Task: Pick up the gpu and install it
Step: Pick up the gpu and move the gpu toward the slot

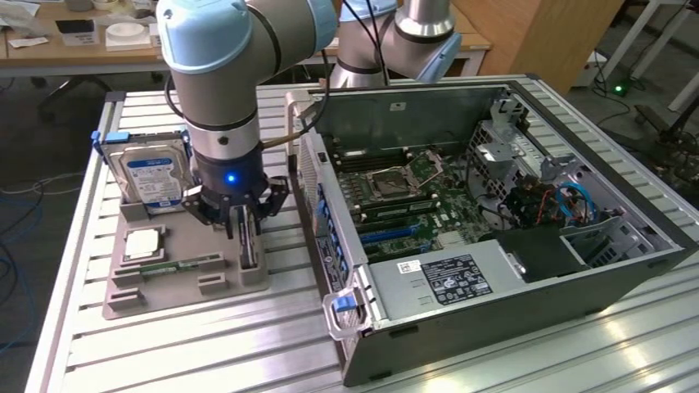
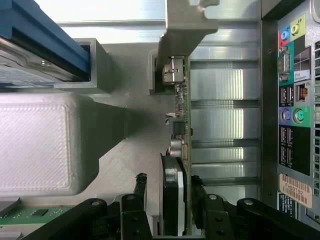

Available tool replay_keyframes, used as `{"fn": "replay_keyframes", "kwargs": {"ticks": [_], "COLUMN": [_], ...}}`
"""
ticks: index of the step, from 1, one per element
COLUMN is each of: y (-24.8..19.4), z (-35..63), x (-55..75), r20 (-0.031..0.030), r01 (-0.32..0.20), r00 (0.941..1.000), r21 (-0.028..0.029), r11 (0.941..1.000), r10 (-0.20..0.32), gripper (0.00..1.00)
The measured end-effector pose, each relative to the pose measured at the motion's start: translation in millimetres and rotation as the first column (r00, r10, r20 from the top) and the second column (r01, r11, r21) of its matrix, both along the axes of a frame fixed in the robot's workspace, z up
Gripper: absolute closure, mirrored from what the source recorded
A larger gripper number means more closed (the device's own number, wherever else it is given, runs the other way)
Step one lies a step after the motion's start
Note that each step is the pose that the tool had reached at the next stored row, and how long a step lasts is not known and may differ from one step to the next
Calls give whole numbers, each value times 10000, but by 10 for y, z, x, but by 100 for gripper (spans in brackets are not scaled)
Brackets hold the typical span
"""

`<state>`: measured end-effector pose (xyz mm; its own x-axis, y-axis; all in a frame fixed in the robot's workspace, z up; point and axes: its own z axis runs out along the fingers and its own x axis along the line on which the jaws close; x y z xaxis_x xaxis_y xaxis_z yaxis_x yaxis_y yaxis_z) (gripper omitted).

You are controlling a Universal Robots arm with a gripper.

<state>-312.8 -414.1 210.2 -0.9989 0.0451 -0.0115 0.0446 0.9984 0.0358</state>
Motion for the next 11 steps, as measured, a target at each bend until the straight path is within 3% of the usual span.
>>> {"fn": "replay_keyframes", "kwargs": {"ticks": [5,6,11], "y": [0,0,0], "z": [0,0,-1], "x": [0,0,0], "r20": [0,-1,0], "r01": [0,0,0], "r00": [10000,10000,10000], "r21": [0,-1,-1], "r11": [10000,10000,10000], "r10": [0,0,0], "gripper": [55,62,62]}}
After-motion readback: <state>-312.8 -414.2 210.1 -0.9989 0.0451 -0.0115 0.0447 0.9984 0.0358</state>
